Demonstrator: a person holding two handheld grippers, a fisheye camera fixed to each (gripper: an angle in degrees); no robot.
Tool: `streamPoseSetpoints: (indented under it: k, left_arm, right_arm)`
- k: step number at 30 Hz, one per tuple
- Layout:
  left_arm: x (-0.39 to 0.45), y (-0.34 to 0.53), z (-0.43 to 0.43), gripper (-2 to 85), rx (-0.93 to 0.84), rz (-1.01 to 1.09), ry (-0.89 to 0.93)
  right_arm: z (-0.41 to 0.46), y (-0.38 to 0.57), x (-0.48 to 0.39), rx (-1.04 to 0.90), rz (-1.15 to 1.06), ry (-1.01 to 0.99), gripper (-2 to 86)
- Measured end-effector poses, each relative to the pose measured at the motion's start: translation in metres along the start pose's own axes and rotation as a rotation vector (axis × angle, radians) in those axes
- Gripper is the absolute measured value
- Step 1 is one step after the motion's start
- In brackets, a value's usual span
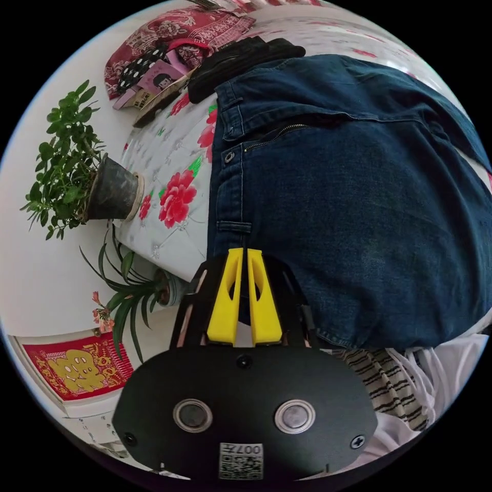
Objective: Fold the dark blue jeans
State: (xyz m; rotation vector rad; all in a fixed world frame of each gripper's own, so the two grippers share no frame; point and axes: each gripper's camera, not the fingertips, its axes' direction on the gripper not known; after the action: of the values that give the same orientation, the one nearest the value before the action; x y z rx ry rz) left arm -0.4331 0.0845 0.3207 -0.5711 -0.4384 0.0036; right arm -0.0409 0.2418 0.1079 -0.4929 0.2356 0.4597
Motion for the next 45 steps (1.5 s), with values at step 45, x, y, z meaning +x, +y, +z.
streamPoseSetpoints:
  k: [45]
  left_arm:
    - [-0.002,-0.219,-0.051,2.9,0.200,-0.002,0.112]
  right_arm:
    - [0.016,-0.207,-0.427,0.237,-0.629,-0.110,7.1]
